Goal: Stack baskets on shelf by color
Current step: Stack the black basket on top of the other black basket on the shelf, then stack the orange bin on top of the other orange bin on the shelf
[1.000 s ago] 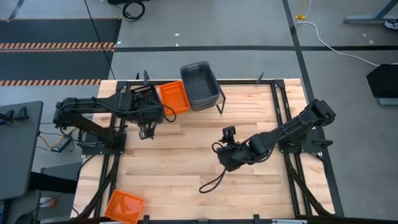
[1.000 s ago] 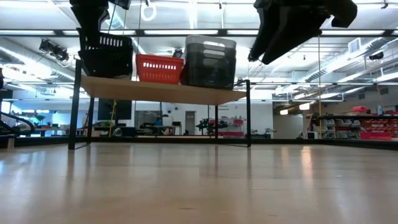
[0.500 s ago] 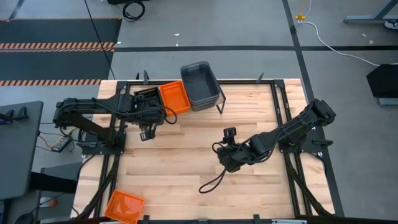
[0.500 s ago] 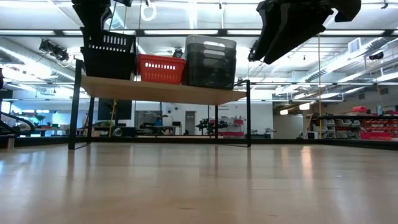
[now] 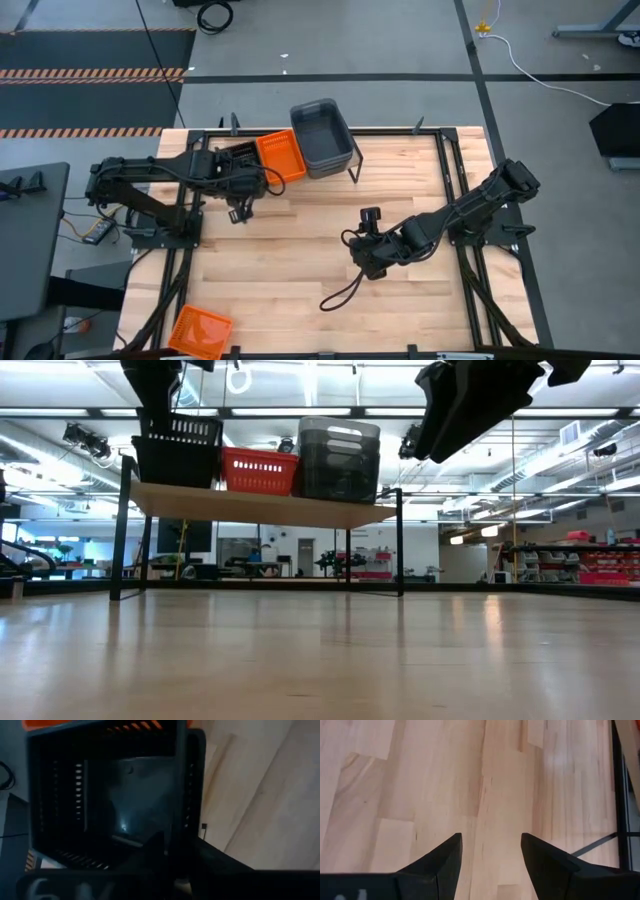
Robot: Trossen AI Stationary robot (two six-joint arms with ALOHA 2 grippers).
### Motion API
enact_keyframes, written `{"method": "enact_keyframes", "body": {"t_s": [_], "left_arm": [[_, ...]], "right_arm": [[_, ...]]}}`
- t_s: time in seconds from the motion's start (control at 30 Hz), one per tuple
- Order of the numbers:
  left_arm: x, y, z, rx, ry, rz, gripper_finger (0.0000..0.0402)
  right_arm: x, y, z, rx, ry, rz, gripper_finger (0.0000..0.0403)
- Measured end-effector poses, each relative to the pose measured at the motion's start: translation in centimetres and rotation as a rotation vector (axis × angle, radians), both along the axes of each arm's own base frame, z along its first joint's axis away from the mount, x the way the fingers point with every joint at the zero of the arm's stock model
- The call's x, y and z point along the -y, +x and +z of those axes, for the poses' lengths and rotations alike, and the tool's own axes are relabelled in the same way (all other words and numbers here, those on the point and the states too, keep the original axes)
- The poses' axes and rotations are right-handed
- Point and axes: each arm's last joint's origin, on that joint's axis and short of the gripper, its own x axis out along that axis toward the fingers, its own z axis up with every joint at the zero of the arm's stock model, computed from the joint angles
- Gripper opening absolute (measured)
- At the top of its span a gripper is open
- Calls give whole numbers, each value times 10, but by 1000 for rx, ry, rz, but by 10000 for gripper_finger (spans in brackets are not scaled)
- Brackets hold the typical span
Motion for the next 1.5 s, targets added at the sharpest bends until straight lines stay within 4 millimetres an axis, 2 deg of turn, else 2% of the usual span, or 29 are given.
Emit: {"method": "enact_keyframes", "body": {"t_s": [0.27, 0.4, 0.67, 1.2, 1.33, 1.5], "left_arm": [[0, -2, 0, -5, 6, 40, 139], [0, -2, 0, -5, 5, 40, 156], [-3, -4, 1, -9, 82, 78, 145], [6, -3, 2, 25, -9, 36, 143], [11, -4, 15, 63, -14, 24, 142], [21, -5, 40, 201, -93, 80, 142]], "right_arm": [[0, 0, 0, -1, 20, -6, 210], [-1, -1, 0, 0, 23, -6, 210], [-6, -3, 0, 2, 27, 5, 210], [-6, -2, 0, 2, 28, 5, 210], [-6, -2, 0, 2, 28, 5, 210], [-6, -2, 0, 1, 31, 6, 210]]}}
